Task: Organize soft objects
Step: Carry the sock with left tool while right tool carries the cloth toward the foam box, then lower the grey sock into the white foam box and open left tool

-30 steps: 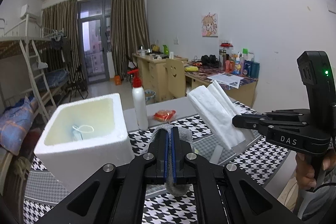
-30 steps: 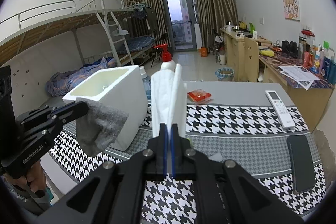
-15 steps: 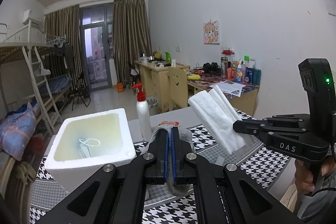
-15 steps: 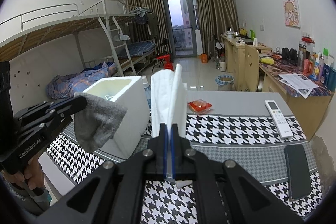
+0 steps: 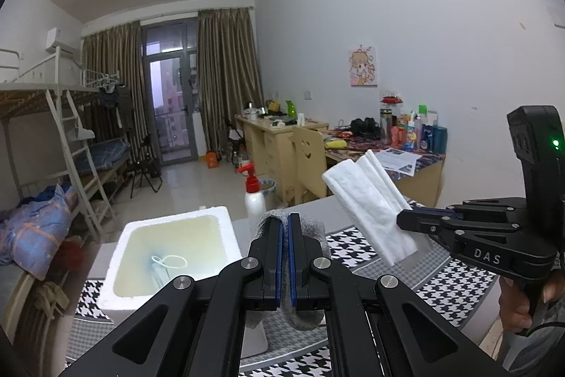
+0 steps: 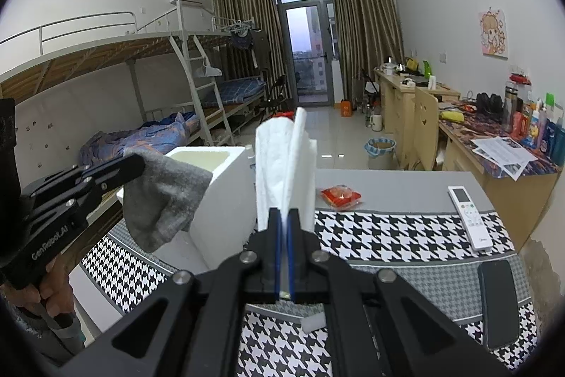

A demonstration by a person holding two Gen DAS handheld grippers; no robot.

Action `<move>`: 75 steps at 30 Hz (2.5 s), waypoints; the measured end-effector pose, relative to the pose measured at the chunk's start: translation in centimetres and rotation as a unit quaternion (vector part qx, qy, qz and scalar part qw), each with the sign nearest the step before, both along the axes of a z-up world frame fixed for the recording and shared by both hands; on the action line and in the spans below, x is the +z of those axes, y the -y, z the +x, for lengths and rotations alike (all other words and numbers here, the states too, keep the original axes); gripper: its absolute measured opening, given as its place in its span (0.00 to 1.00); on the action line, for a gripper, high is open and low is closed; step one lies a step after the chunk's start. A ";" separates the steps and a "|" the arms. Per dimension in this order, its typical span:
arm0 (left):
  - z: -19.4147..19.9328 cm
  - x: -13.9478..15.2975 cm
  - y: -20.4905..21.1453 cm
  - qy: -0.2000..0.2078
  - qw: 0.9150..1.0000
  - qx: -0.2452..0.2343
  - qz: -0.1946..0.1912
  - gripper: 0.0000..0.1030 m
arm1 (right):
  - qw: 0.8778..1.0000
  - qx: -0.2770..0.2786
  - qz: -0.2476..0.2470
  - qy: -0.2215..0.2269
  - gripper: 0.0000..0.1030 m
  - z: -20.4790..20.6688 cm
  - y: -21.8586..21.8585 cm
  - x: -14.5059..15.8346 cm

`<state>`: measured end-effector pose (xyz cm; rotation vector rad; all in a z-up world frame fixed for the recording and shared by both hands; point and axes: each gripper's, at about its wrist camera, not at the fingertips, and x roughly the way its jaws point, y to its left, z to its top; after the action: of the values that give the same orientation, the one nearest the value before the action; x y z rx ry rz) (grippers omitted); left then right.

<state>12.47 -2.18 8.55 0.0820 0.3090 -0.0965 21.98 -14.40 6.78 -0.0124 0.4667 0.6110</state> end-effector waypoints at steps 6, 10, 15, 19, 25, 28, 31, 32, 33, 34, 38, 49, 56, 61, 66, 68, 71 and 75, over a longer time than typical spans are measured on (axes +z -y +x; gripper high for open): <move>0.2 0.8 -0.8 0.010 1.000 0.007 -0.004 0.03 | 1.000 0.008 0.000 0.009 0.05 0.0 -0.7 0.6; 0.2 1.3 -1.4 0.018 1.000 0.017 -0.004 0.03 | 1.000 0.015 0.003 0.011 0.05 -0.1 -1.2 1.0; 0.2 1.7 -2.3 0.026 0.999 0.032 -0.007 0.03 | 1.000 0.028 0.005 0.014 0.05 0.0 -2.2 1.4; 0.4 1.8 -3.0 0.028 0.999 0.044 -0.008 0.03 | 0.999 0.039 0.008 0.016 0.05 0.1 -2.9 1.6; 0.9 1.6 -3.9 0.028 0.997 0.076 -0.003 0.03 | 0.998 0.055 0.005 0.021 0.05 0.3 -4.2 1.7; 1.0 1.6 -4.2 0.029 0.996 0.089 -0.003 0.03 | 0.998 0.063 0.007 0.019 0.05 0.2 -4.9 1.8; 1.3 1.5 -4.6 0.027 0.995 0.098 -0.002 0.03 | 0.997 0.068 0.006 0.019 0.05 0.3 -5.3 1.9; 1.3 1.5 -4.8 0.027 0.995 0.101 -0.002 0.03 | 0.997 0.070 0.006 0.019 0.05 0.3 -5.5 1.9; 1.4 1.5 -4.9 0.026 0.994 0.102 -0.001 0.03 | 0.997 0.071 0.006 0.020 0.05 0.3 -5.7 1.9; 1.5 1.4 -5.1 0.025 0.994 0.105 -0.002 0.03 | 0.997 0.073 0.006 0.019 0.05 0.3 -5.8 1.9; 1.8 1.1 -5.5 0.019 0.993 0.118 -0.002 0.03 | 0.997 0.076 0.005 0.017 0.05 0.5 -6.2 1.9; 3.8 0.6 -6.5 -0.004 0.991 0.131 -0.012 0.03 | 0.997 0.069 0.002 0.018 0.05 0.5 -6.8 1.6; 5.7 -0.3 -7.4 -0.030 0.990 0.133 -0.019 0.03 | 0.998 0.062 0.002 0.015 0.05 0.6 -6.8 1.5; 6.6 -0.9 -7.8 -0.046 0.990 0.134 -0.021 0.03 | 0.998 0.056 -0.001 0.012 0.05 0.7 -6.9 1.4; 7.2 -1.5 -7.8 -0.059 0.989 0.130 -0.020 0.03 | 0.999 0.053 -0.002 0.006 0.05 0.7 -7.1 1.3; 7.4 -1.8 -7.9 -0.068 0.989 0.128 -0.018 0.04 | 0.999 0.052 -0.003 0.005 0.05 0.7 -7.2 1.4; 7.4 -2.1 -8.0 -0.076 0.988 0.130 -0.018 0.23 | 0.999 0.052 -0.004 0.003 0.05 0.9 -7.3 1.4; 6.9 -2.0 -8.7 -0.071 0.988 0.136 -0.032 0.72 | 0.999 0.052 -0.006 0.003 0.05 0.9 -7.4 1.4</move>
<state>19.41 6.50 6.56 -0.0318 0.4558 0.1591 22.85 -7.03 8.13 -0.0505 0.4668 0.7096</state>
